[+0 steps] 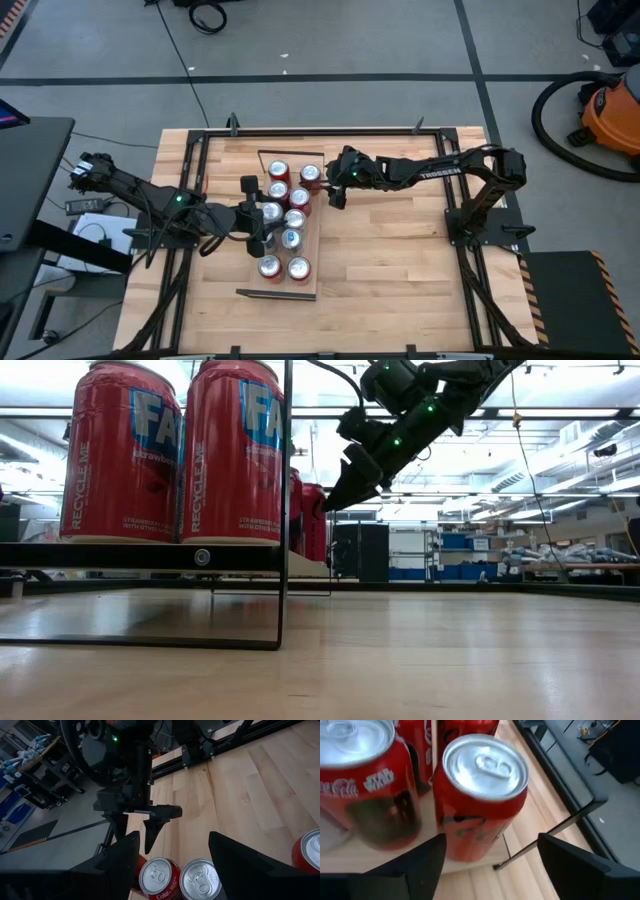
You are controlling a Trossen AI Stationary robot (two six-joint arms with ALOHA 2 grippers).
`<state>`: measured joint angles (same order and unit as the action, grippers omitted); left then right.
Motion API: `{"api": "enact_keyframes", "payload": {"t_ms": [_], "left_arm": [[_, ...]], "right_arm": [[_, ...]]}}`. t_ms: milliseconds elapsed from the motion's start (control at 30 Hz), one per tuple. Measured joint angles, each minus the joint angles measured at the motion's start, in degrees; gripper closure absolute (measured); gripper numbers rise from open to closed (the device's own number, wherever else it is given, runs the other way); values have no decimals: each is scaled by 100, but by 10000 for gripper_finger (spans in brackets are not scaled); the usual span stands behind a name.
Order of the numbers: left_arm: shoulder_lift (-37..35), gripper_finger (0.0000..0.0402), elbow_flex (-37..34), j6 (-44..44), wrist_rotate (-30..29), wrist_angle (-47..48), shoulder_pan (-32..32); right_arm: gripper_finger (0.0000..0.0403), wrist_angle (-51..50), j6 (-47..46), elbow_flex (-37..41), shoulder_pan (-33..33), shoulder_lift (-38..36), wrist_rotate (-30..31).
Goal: Place canned beverage on shelf
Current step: Put the red black soda can on the shelf aligned with the red black soda can
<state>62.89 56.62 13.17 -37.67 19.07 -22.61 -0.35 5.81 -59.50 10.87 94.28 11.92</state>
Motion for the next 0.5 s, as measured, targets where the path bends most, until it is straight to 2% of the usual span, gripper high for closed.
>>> {"api": "enact_keyframes", "payload": {"t_ms": [500], "left_arm": [[0, 153, -2, 9, 0, -39, 0]], "right_arm": [[241, 937, -115, 425, 2, 26, -319]]}}
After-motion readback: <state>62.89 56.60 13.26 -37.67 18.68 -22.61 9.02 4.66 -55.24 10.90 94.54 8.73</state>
